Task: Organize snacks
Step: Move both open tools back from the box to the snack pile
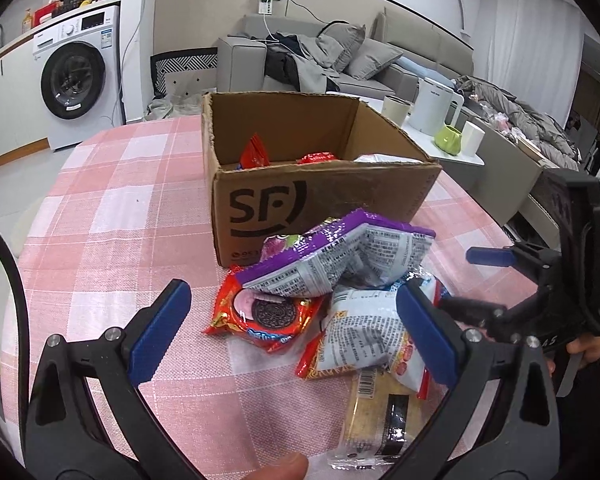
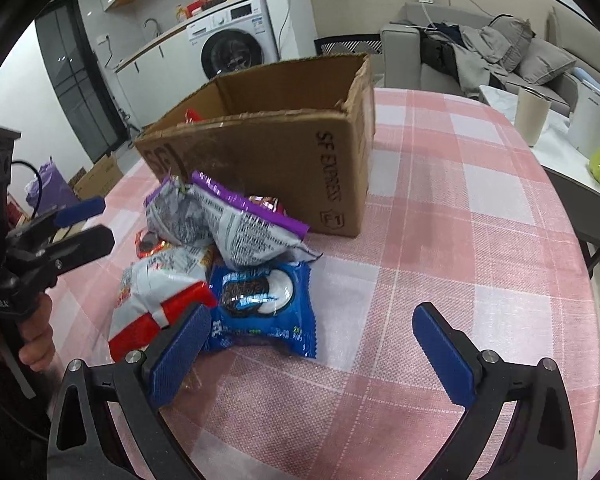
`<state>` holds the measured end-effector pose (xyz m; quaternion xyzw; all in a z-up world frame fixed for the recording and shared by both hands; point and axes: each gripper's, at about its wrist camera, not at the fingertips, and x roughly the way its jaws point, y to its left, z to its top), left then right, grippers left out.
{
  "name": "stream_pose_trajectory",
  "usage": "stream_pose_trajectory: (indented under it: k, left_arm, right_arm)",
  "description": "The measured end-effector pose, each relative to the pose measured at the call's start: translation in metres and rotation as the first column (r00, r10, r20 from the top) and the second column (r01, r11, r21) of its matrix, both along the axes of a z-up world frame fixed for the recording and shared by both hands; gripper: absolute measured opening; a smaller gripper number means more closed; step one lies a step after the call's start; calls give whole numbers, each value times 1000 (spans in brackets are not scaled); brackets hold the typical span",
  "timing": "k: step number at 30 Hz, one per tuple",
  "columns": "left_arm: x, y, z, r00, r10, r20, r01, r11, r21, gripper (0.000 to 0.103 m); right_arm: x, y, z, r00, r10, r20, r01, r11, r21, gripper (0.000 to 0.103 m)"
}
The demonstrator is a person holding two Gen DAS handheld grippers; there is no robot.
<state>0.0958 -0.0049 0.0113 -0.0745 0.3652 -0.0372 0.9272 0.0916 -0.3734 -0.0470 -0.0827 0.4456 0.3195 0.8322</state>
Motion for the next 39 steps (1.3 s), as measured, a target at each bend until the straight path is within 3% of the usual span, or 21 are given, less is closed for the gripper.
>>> stream_pose_trajectory:
  k: [13, 19, 32, 37, 39]
  left_arm:
    - [3, -4, -7, 999, -34, -25, 34, 999, -18, 102]
    - [3, -5, -9, 999, -37, -33, 37, 999, -9, 102]
    - [5, -4, -12, 999, -32, -43, 32, 999, -4, 102]
    - [5, -3, -12, 999, -35, -42, 35, 999, -3, 102]
    - [4, -3, -12, 999, -32, -43, 32, 999, 1, 102]
  right_arm:
    - [-11, 30, -21, 998, 57, -9, -57, 997, -50, 103]
    - [-11, 40, -32, 1000, 27, 12, -26, 995, -99, 103]
    - [-1, 32, -32, 1000, -4, 17, 5, 997, -78, 102]
    - [-6, 34, -29, 999, 20, 38, -17, 997, -73, 92]
    - [-6, 36, -30, 999, 30, 34, -28, 997, -78, 81]
